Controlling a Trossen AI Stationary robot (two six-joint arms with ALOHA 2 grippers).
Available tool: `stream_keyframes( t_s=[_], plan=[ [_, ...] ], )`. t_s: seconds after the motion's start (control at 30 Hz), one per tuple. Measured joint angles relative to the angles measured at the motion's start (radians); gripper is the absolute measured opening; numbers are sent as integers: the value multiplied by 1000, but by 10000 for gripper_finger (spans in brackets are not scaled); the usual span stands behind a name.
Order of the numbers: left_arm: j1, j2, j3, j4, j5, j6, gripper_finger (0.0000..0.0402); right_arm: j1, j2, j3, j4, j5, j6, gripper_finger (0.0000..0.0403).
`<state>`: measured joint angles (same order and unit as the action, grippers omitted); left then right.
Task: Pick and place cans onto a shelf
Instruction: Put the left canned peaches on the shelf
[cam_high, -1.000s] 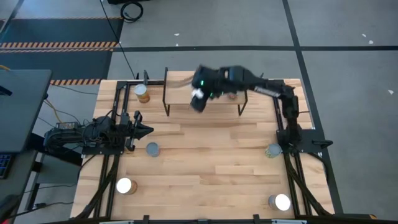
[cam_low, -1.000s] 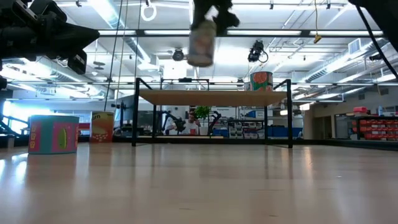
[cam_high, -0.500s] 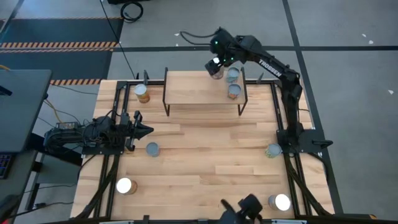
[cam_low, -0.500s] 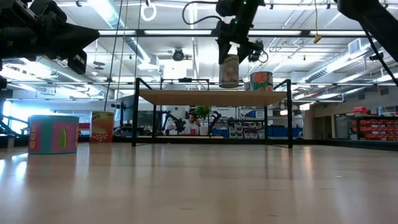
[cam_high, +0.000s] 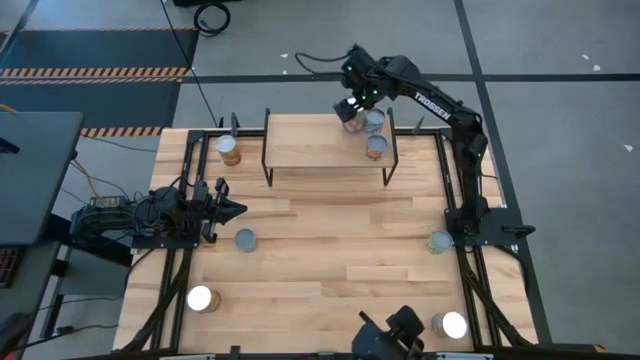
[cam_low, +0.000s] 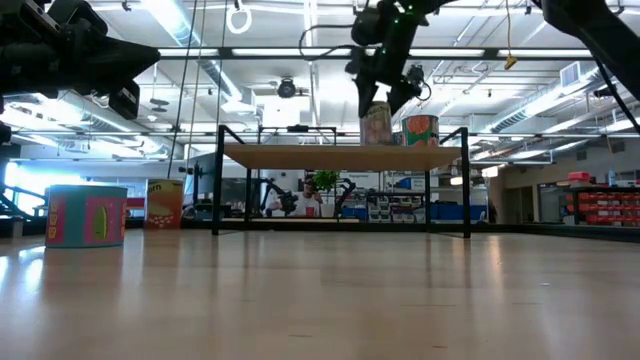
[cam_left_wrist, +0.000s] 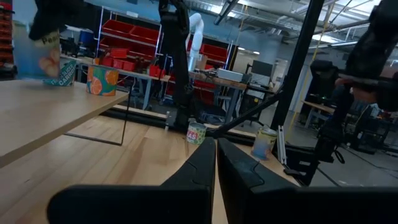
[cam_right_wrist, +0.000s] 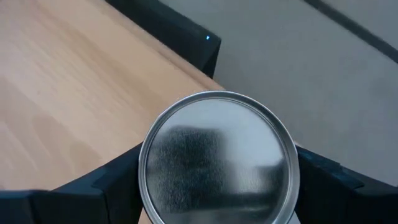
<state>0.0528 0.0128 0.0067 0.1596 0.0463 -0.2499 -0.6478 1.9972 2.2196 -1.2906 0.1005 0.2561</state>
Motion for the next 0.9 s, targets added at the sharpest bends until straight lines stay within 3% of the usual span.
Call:
stream_keyframes(
  t_s=[0.27,0.53,0.9],
  plan=[
    [0,0,0,0,0,0,23,28,-2,-78,145,9,-5,323],
    [0,0,0,0,0,0,23,11,-4,-114,181,11,2,338],
    [0,0,0,0,0,0,23,21,-4,-49,187,60,-32,366]
  ],
)
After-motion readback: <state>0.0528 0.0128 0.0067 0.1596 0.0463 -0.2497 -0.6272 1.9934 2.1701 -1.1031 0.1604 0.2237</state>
